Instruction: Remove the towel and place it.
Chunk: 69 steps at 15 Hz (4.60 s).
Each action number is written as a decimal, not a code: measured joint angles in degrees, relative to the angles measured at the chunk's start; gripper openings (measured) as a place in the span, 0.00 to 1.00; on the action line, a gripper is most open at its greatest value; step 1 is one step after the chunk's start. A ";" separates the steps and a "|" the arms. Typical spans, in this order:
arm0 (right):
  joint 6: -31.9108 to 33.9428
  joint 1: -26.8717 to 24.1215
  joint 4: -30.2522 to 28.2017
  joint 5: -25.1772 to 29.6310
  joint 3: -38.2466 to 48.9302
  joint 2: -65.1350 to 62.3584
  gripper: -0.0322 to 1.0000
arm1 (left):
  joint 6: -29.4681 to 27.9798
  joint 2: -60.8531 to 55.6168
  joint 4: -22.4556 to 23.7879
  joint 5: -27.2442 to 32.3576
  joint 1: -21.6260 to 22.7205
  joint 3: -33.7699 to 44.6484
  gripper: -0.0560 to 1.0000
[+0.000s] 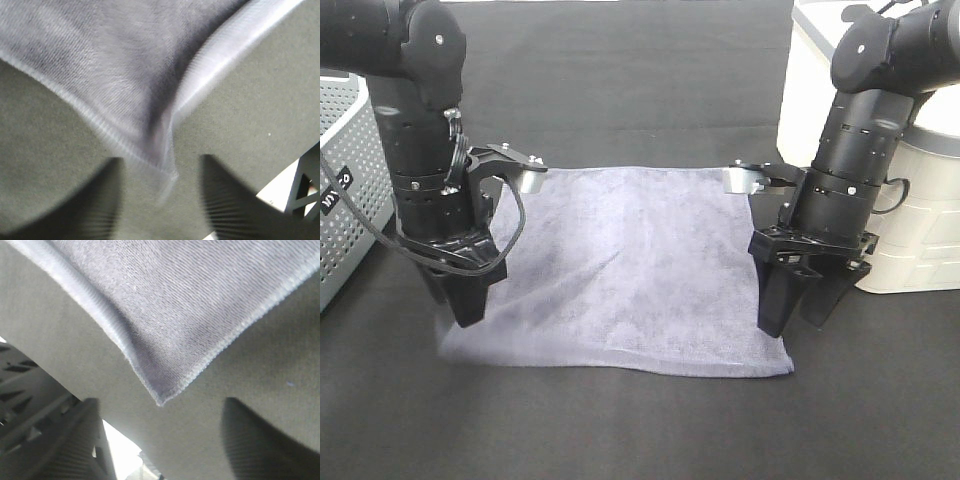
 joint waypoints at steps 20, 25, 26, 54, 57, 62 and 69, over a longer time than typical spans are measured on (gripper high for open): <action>19.19 0.00 -0.17 0.40 -23.43 -22.17 0.77 | -24.24 -19.14 5.50 0.52 0.69 -9.85 0.71; 24.24 -8.77 -7.62 0.46 -26.36 -22.17 0.77 | -25.38 -20.17 6.88 0.46 15.01 -10.14 0.71; 23.89 -12.26 -7.10 0.40 -26.13 -22.57 0.77 | -24.87 -20.97 6.88 0.52 17.88 -10.14 0.71; 20.63 -16.10 -17.42 0.69 31.97 -106.05 0.77 | -16.56 -94.25 5.27 -1.49 32.43 38.67 0.71; 19.54 -16.10 -16.04 0.69 35.64 -111.61 0.77 | -16.50 -100.21 5.27 -1.66 32.43 44.35 0.71; 16.67 -16.10 -14.38 0.40 42.74 -116.83 0.77 | -16.39 -105.65 3.32 -3.67 32.43 47.90 0.71; 16.21 -16.10 -12.95 -5.33 48.07 -117.57 0.77 | -20.34 -115.91 2.23 -6.47 32.43 49.68 0.71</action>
